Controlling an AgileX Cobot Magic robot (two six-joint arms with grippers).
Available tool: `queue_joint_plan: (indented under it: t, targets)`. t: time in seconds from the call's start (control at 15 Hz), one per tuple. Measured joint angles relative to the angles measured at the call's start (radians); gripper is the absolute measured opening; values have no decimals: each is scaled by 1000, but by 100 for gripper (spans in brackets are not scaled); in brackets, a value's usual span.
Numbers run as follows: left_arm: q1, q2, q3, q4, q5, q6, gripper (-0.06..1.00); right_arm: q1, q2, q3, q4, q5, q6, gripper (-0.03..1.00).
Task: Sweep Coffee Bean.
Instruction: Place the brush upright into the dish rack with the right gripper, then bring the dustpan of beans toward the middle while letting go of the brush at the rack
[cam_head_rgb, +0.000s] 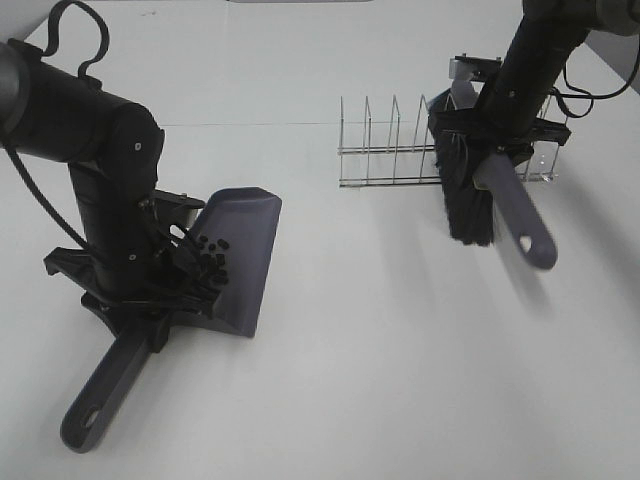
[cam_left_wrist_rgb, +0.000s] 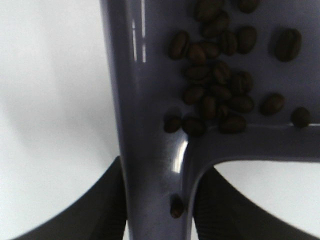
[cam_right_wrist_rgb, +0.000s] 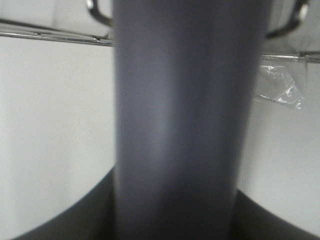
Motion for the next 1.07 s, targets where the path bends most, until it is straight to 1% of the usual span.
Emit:
queue_joint_plan:
  t: [0.07, 0.13, 0.27, 0.4, 0.53, 0.87, 0.93, 1.07]
  targets:
    - [0, 0, 0, -1, 1, 0, 34, 0, 0, -1, 13, 0, 0, 45]
    - [0, 0, 0, -2, 2, 0, 34, 0, 0, -2, 35, -2, 0, 52]
    - [0, 0, 0, -2, 2, 0, 34, 0, -7, -2, 45, -2, 9, 56]
    - [0, 0, 0, -3, 3, 0, 34, 0, -26, -2, 24, -2, 28, 63]
    - [0, 0, 0, -4, 3, 0, 34, 0, -49, -2, -11, -5, 43, 65]
    - [0, 0, 0, -7, 5, 0, 34, 0, -126, 2, -28, -10, 51, 65]
    - [0, 0, 0, -9, 5, 0, 34, 0, -165, 12, -27, -12, 51, 65]
    - [0, 1, -9, -17, 11, -15, 34, 0, -270, 86, -27, -14, 51, 65]
